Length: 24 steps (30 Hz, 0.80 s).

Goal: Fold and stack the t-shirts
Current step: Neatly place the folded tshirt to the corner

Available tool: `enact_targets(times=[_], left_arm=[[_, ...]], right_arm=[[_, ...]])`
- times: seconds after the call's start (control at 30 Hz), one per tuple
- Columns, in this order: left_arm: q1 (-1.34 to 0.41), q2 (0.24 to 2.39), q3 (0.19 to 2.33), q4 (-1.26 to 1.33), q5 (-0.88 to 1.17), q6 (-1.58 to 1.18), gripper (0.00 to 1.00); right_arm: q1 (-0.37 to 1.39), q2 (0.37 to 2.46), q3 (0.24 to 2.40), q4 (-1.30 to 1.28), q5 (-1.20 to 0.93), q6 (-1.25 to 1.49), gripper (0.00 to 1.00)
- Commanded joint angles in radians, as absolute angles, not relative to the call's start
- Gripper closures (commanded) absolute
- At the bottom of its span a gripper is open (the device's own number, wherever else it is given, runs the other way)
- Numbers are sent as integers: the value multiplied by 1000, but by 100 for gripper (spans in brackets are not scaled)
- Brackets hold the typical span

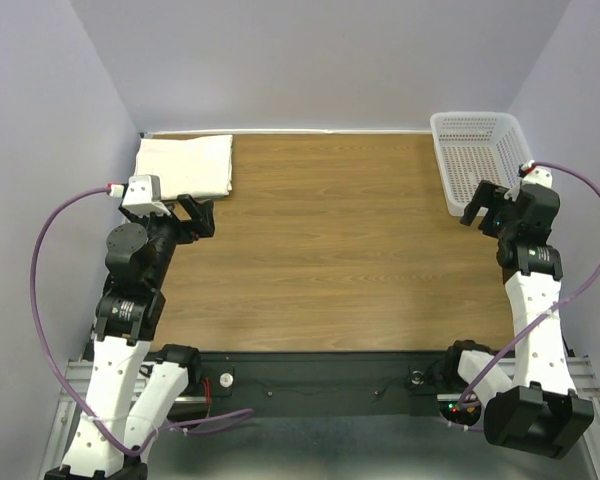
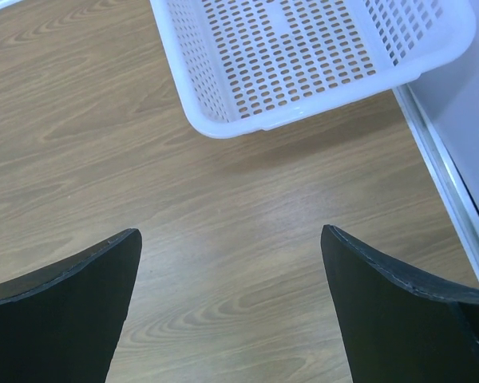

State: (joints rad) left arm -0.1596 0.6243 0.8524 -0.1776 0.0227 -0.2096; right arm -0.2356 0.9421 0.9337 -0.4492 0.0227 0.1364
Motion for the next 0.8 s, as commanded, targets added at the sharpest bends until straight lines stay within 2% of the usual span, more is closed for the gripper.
enact_targets(times=[0.0,0.77], left_arm=[[-156,620,839,-130,12,-193,1],[-156,600,796,-117,17,-210,2]], right_arm=[[-238,899,920,-397,12,74,0],[-238,884,896,-377,32,89,0]])
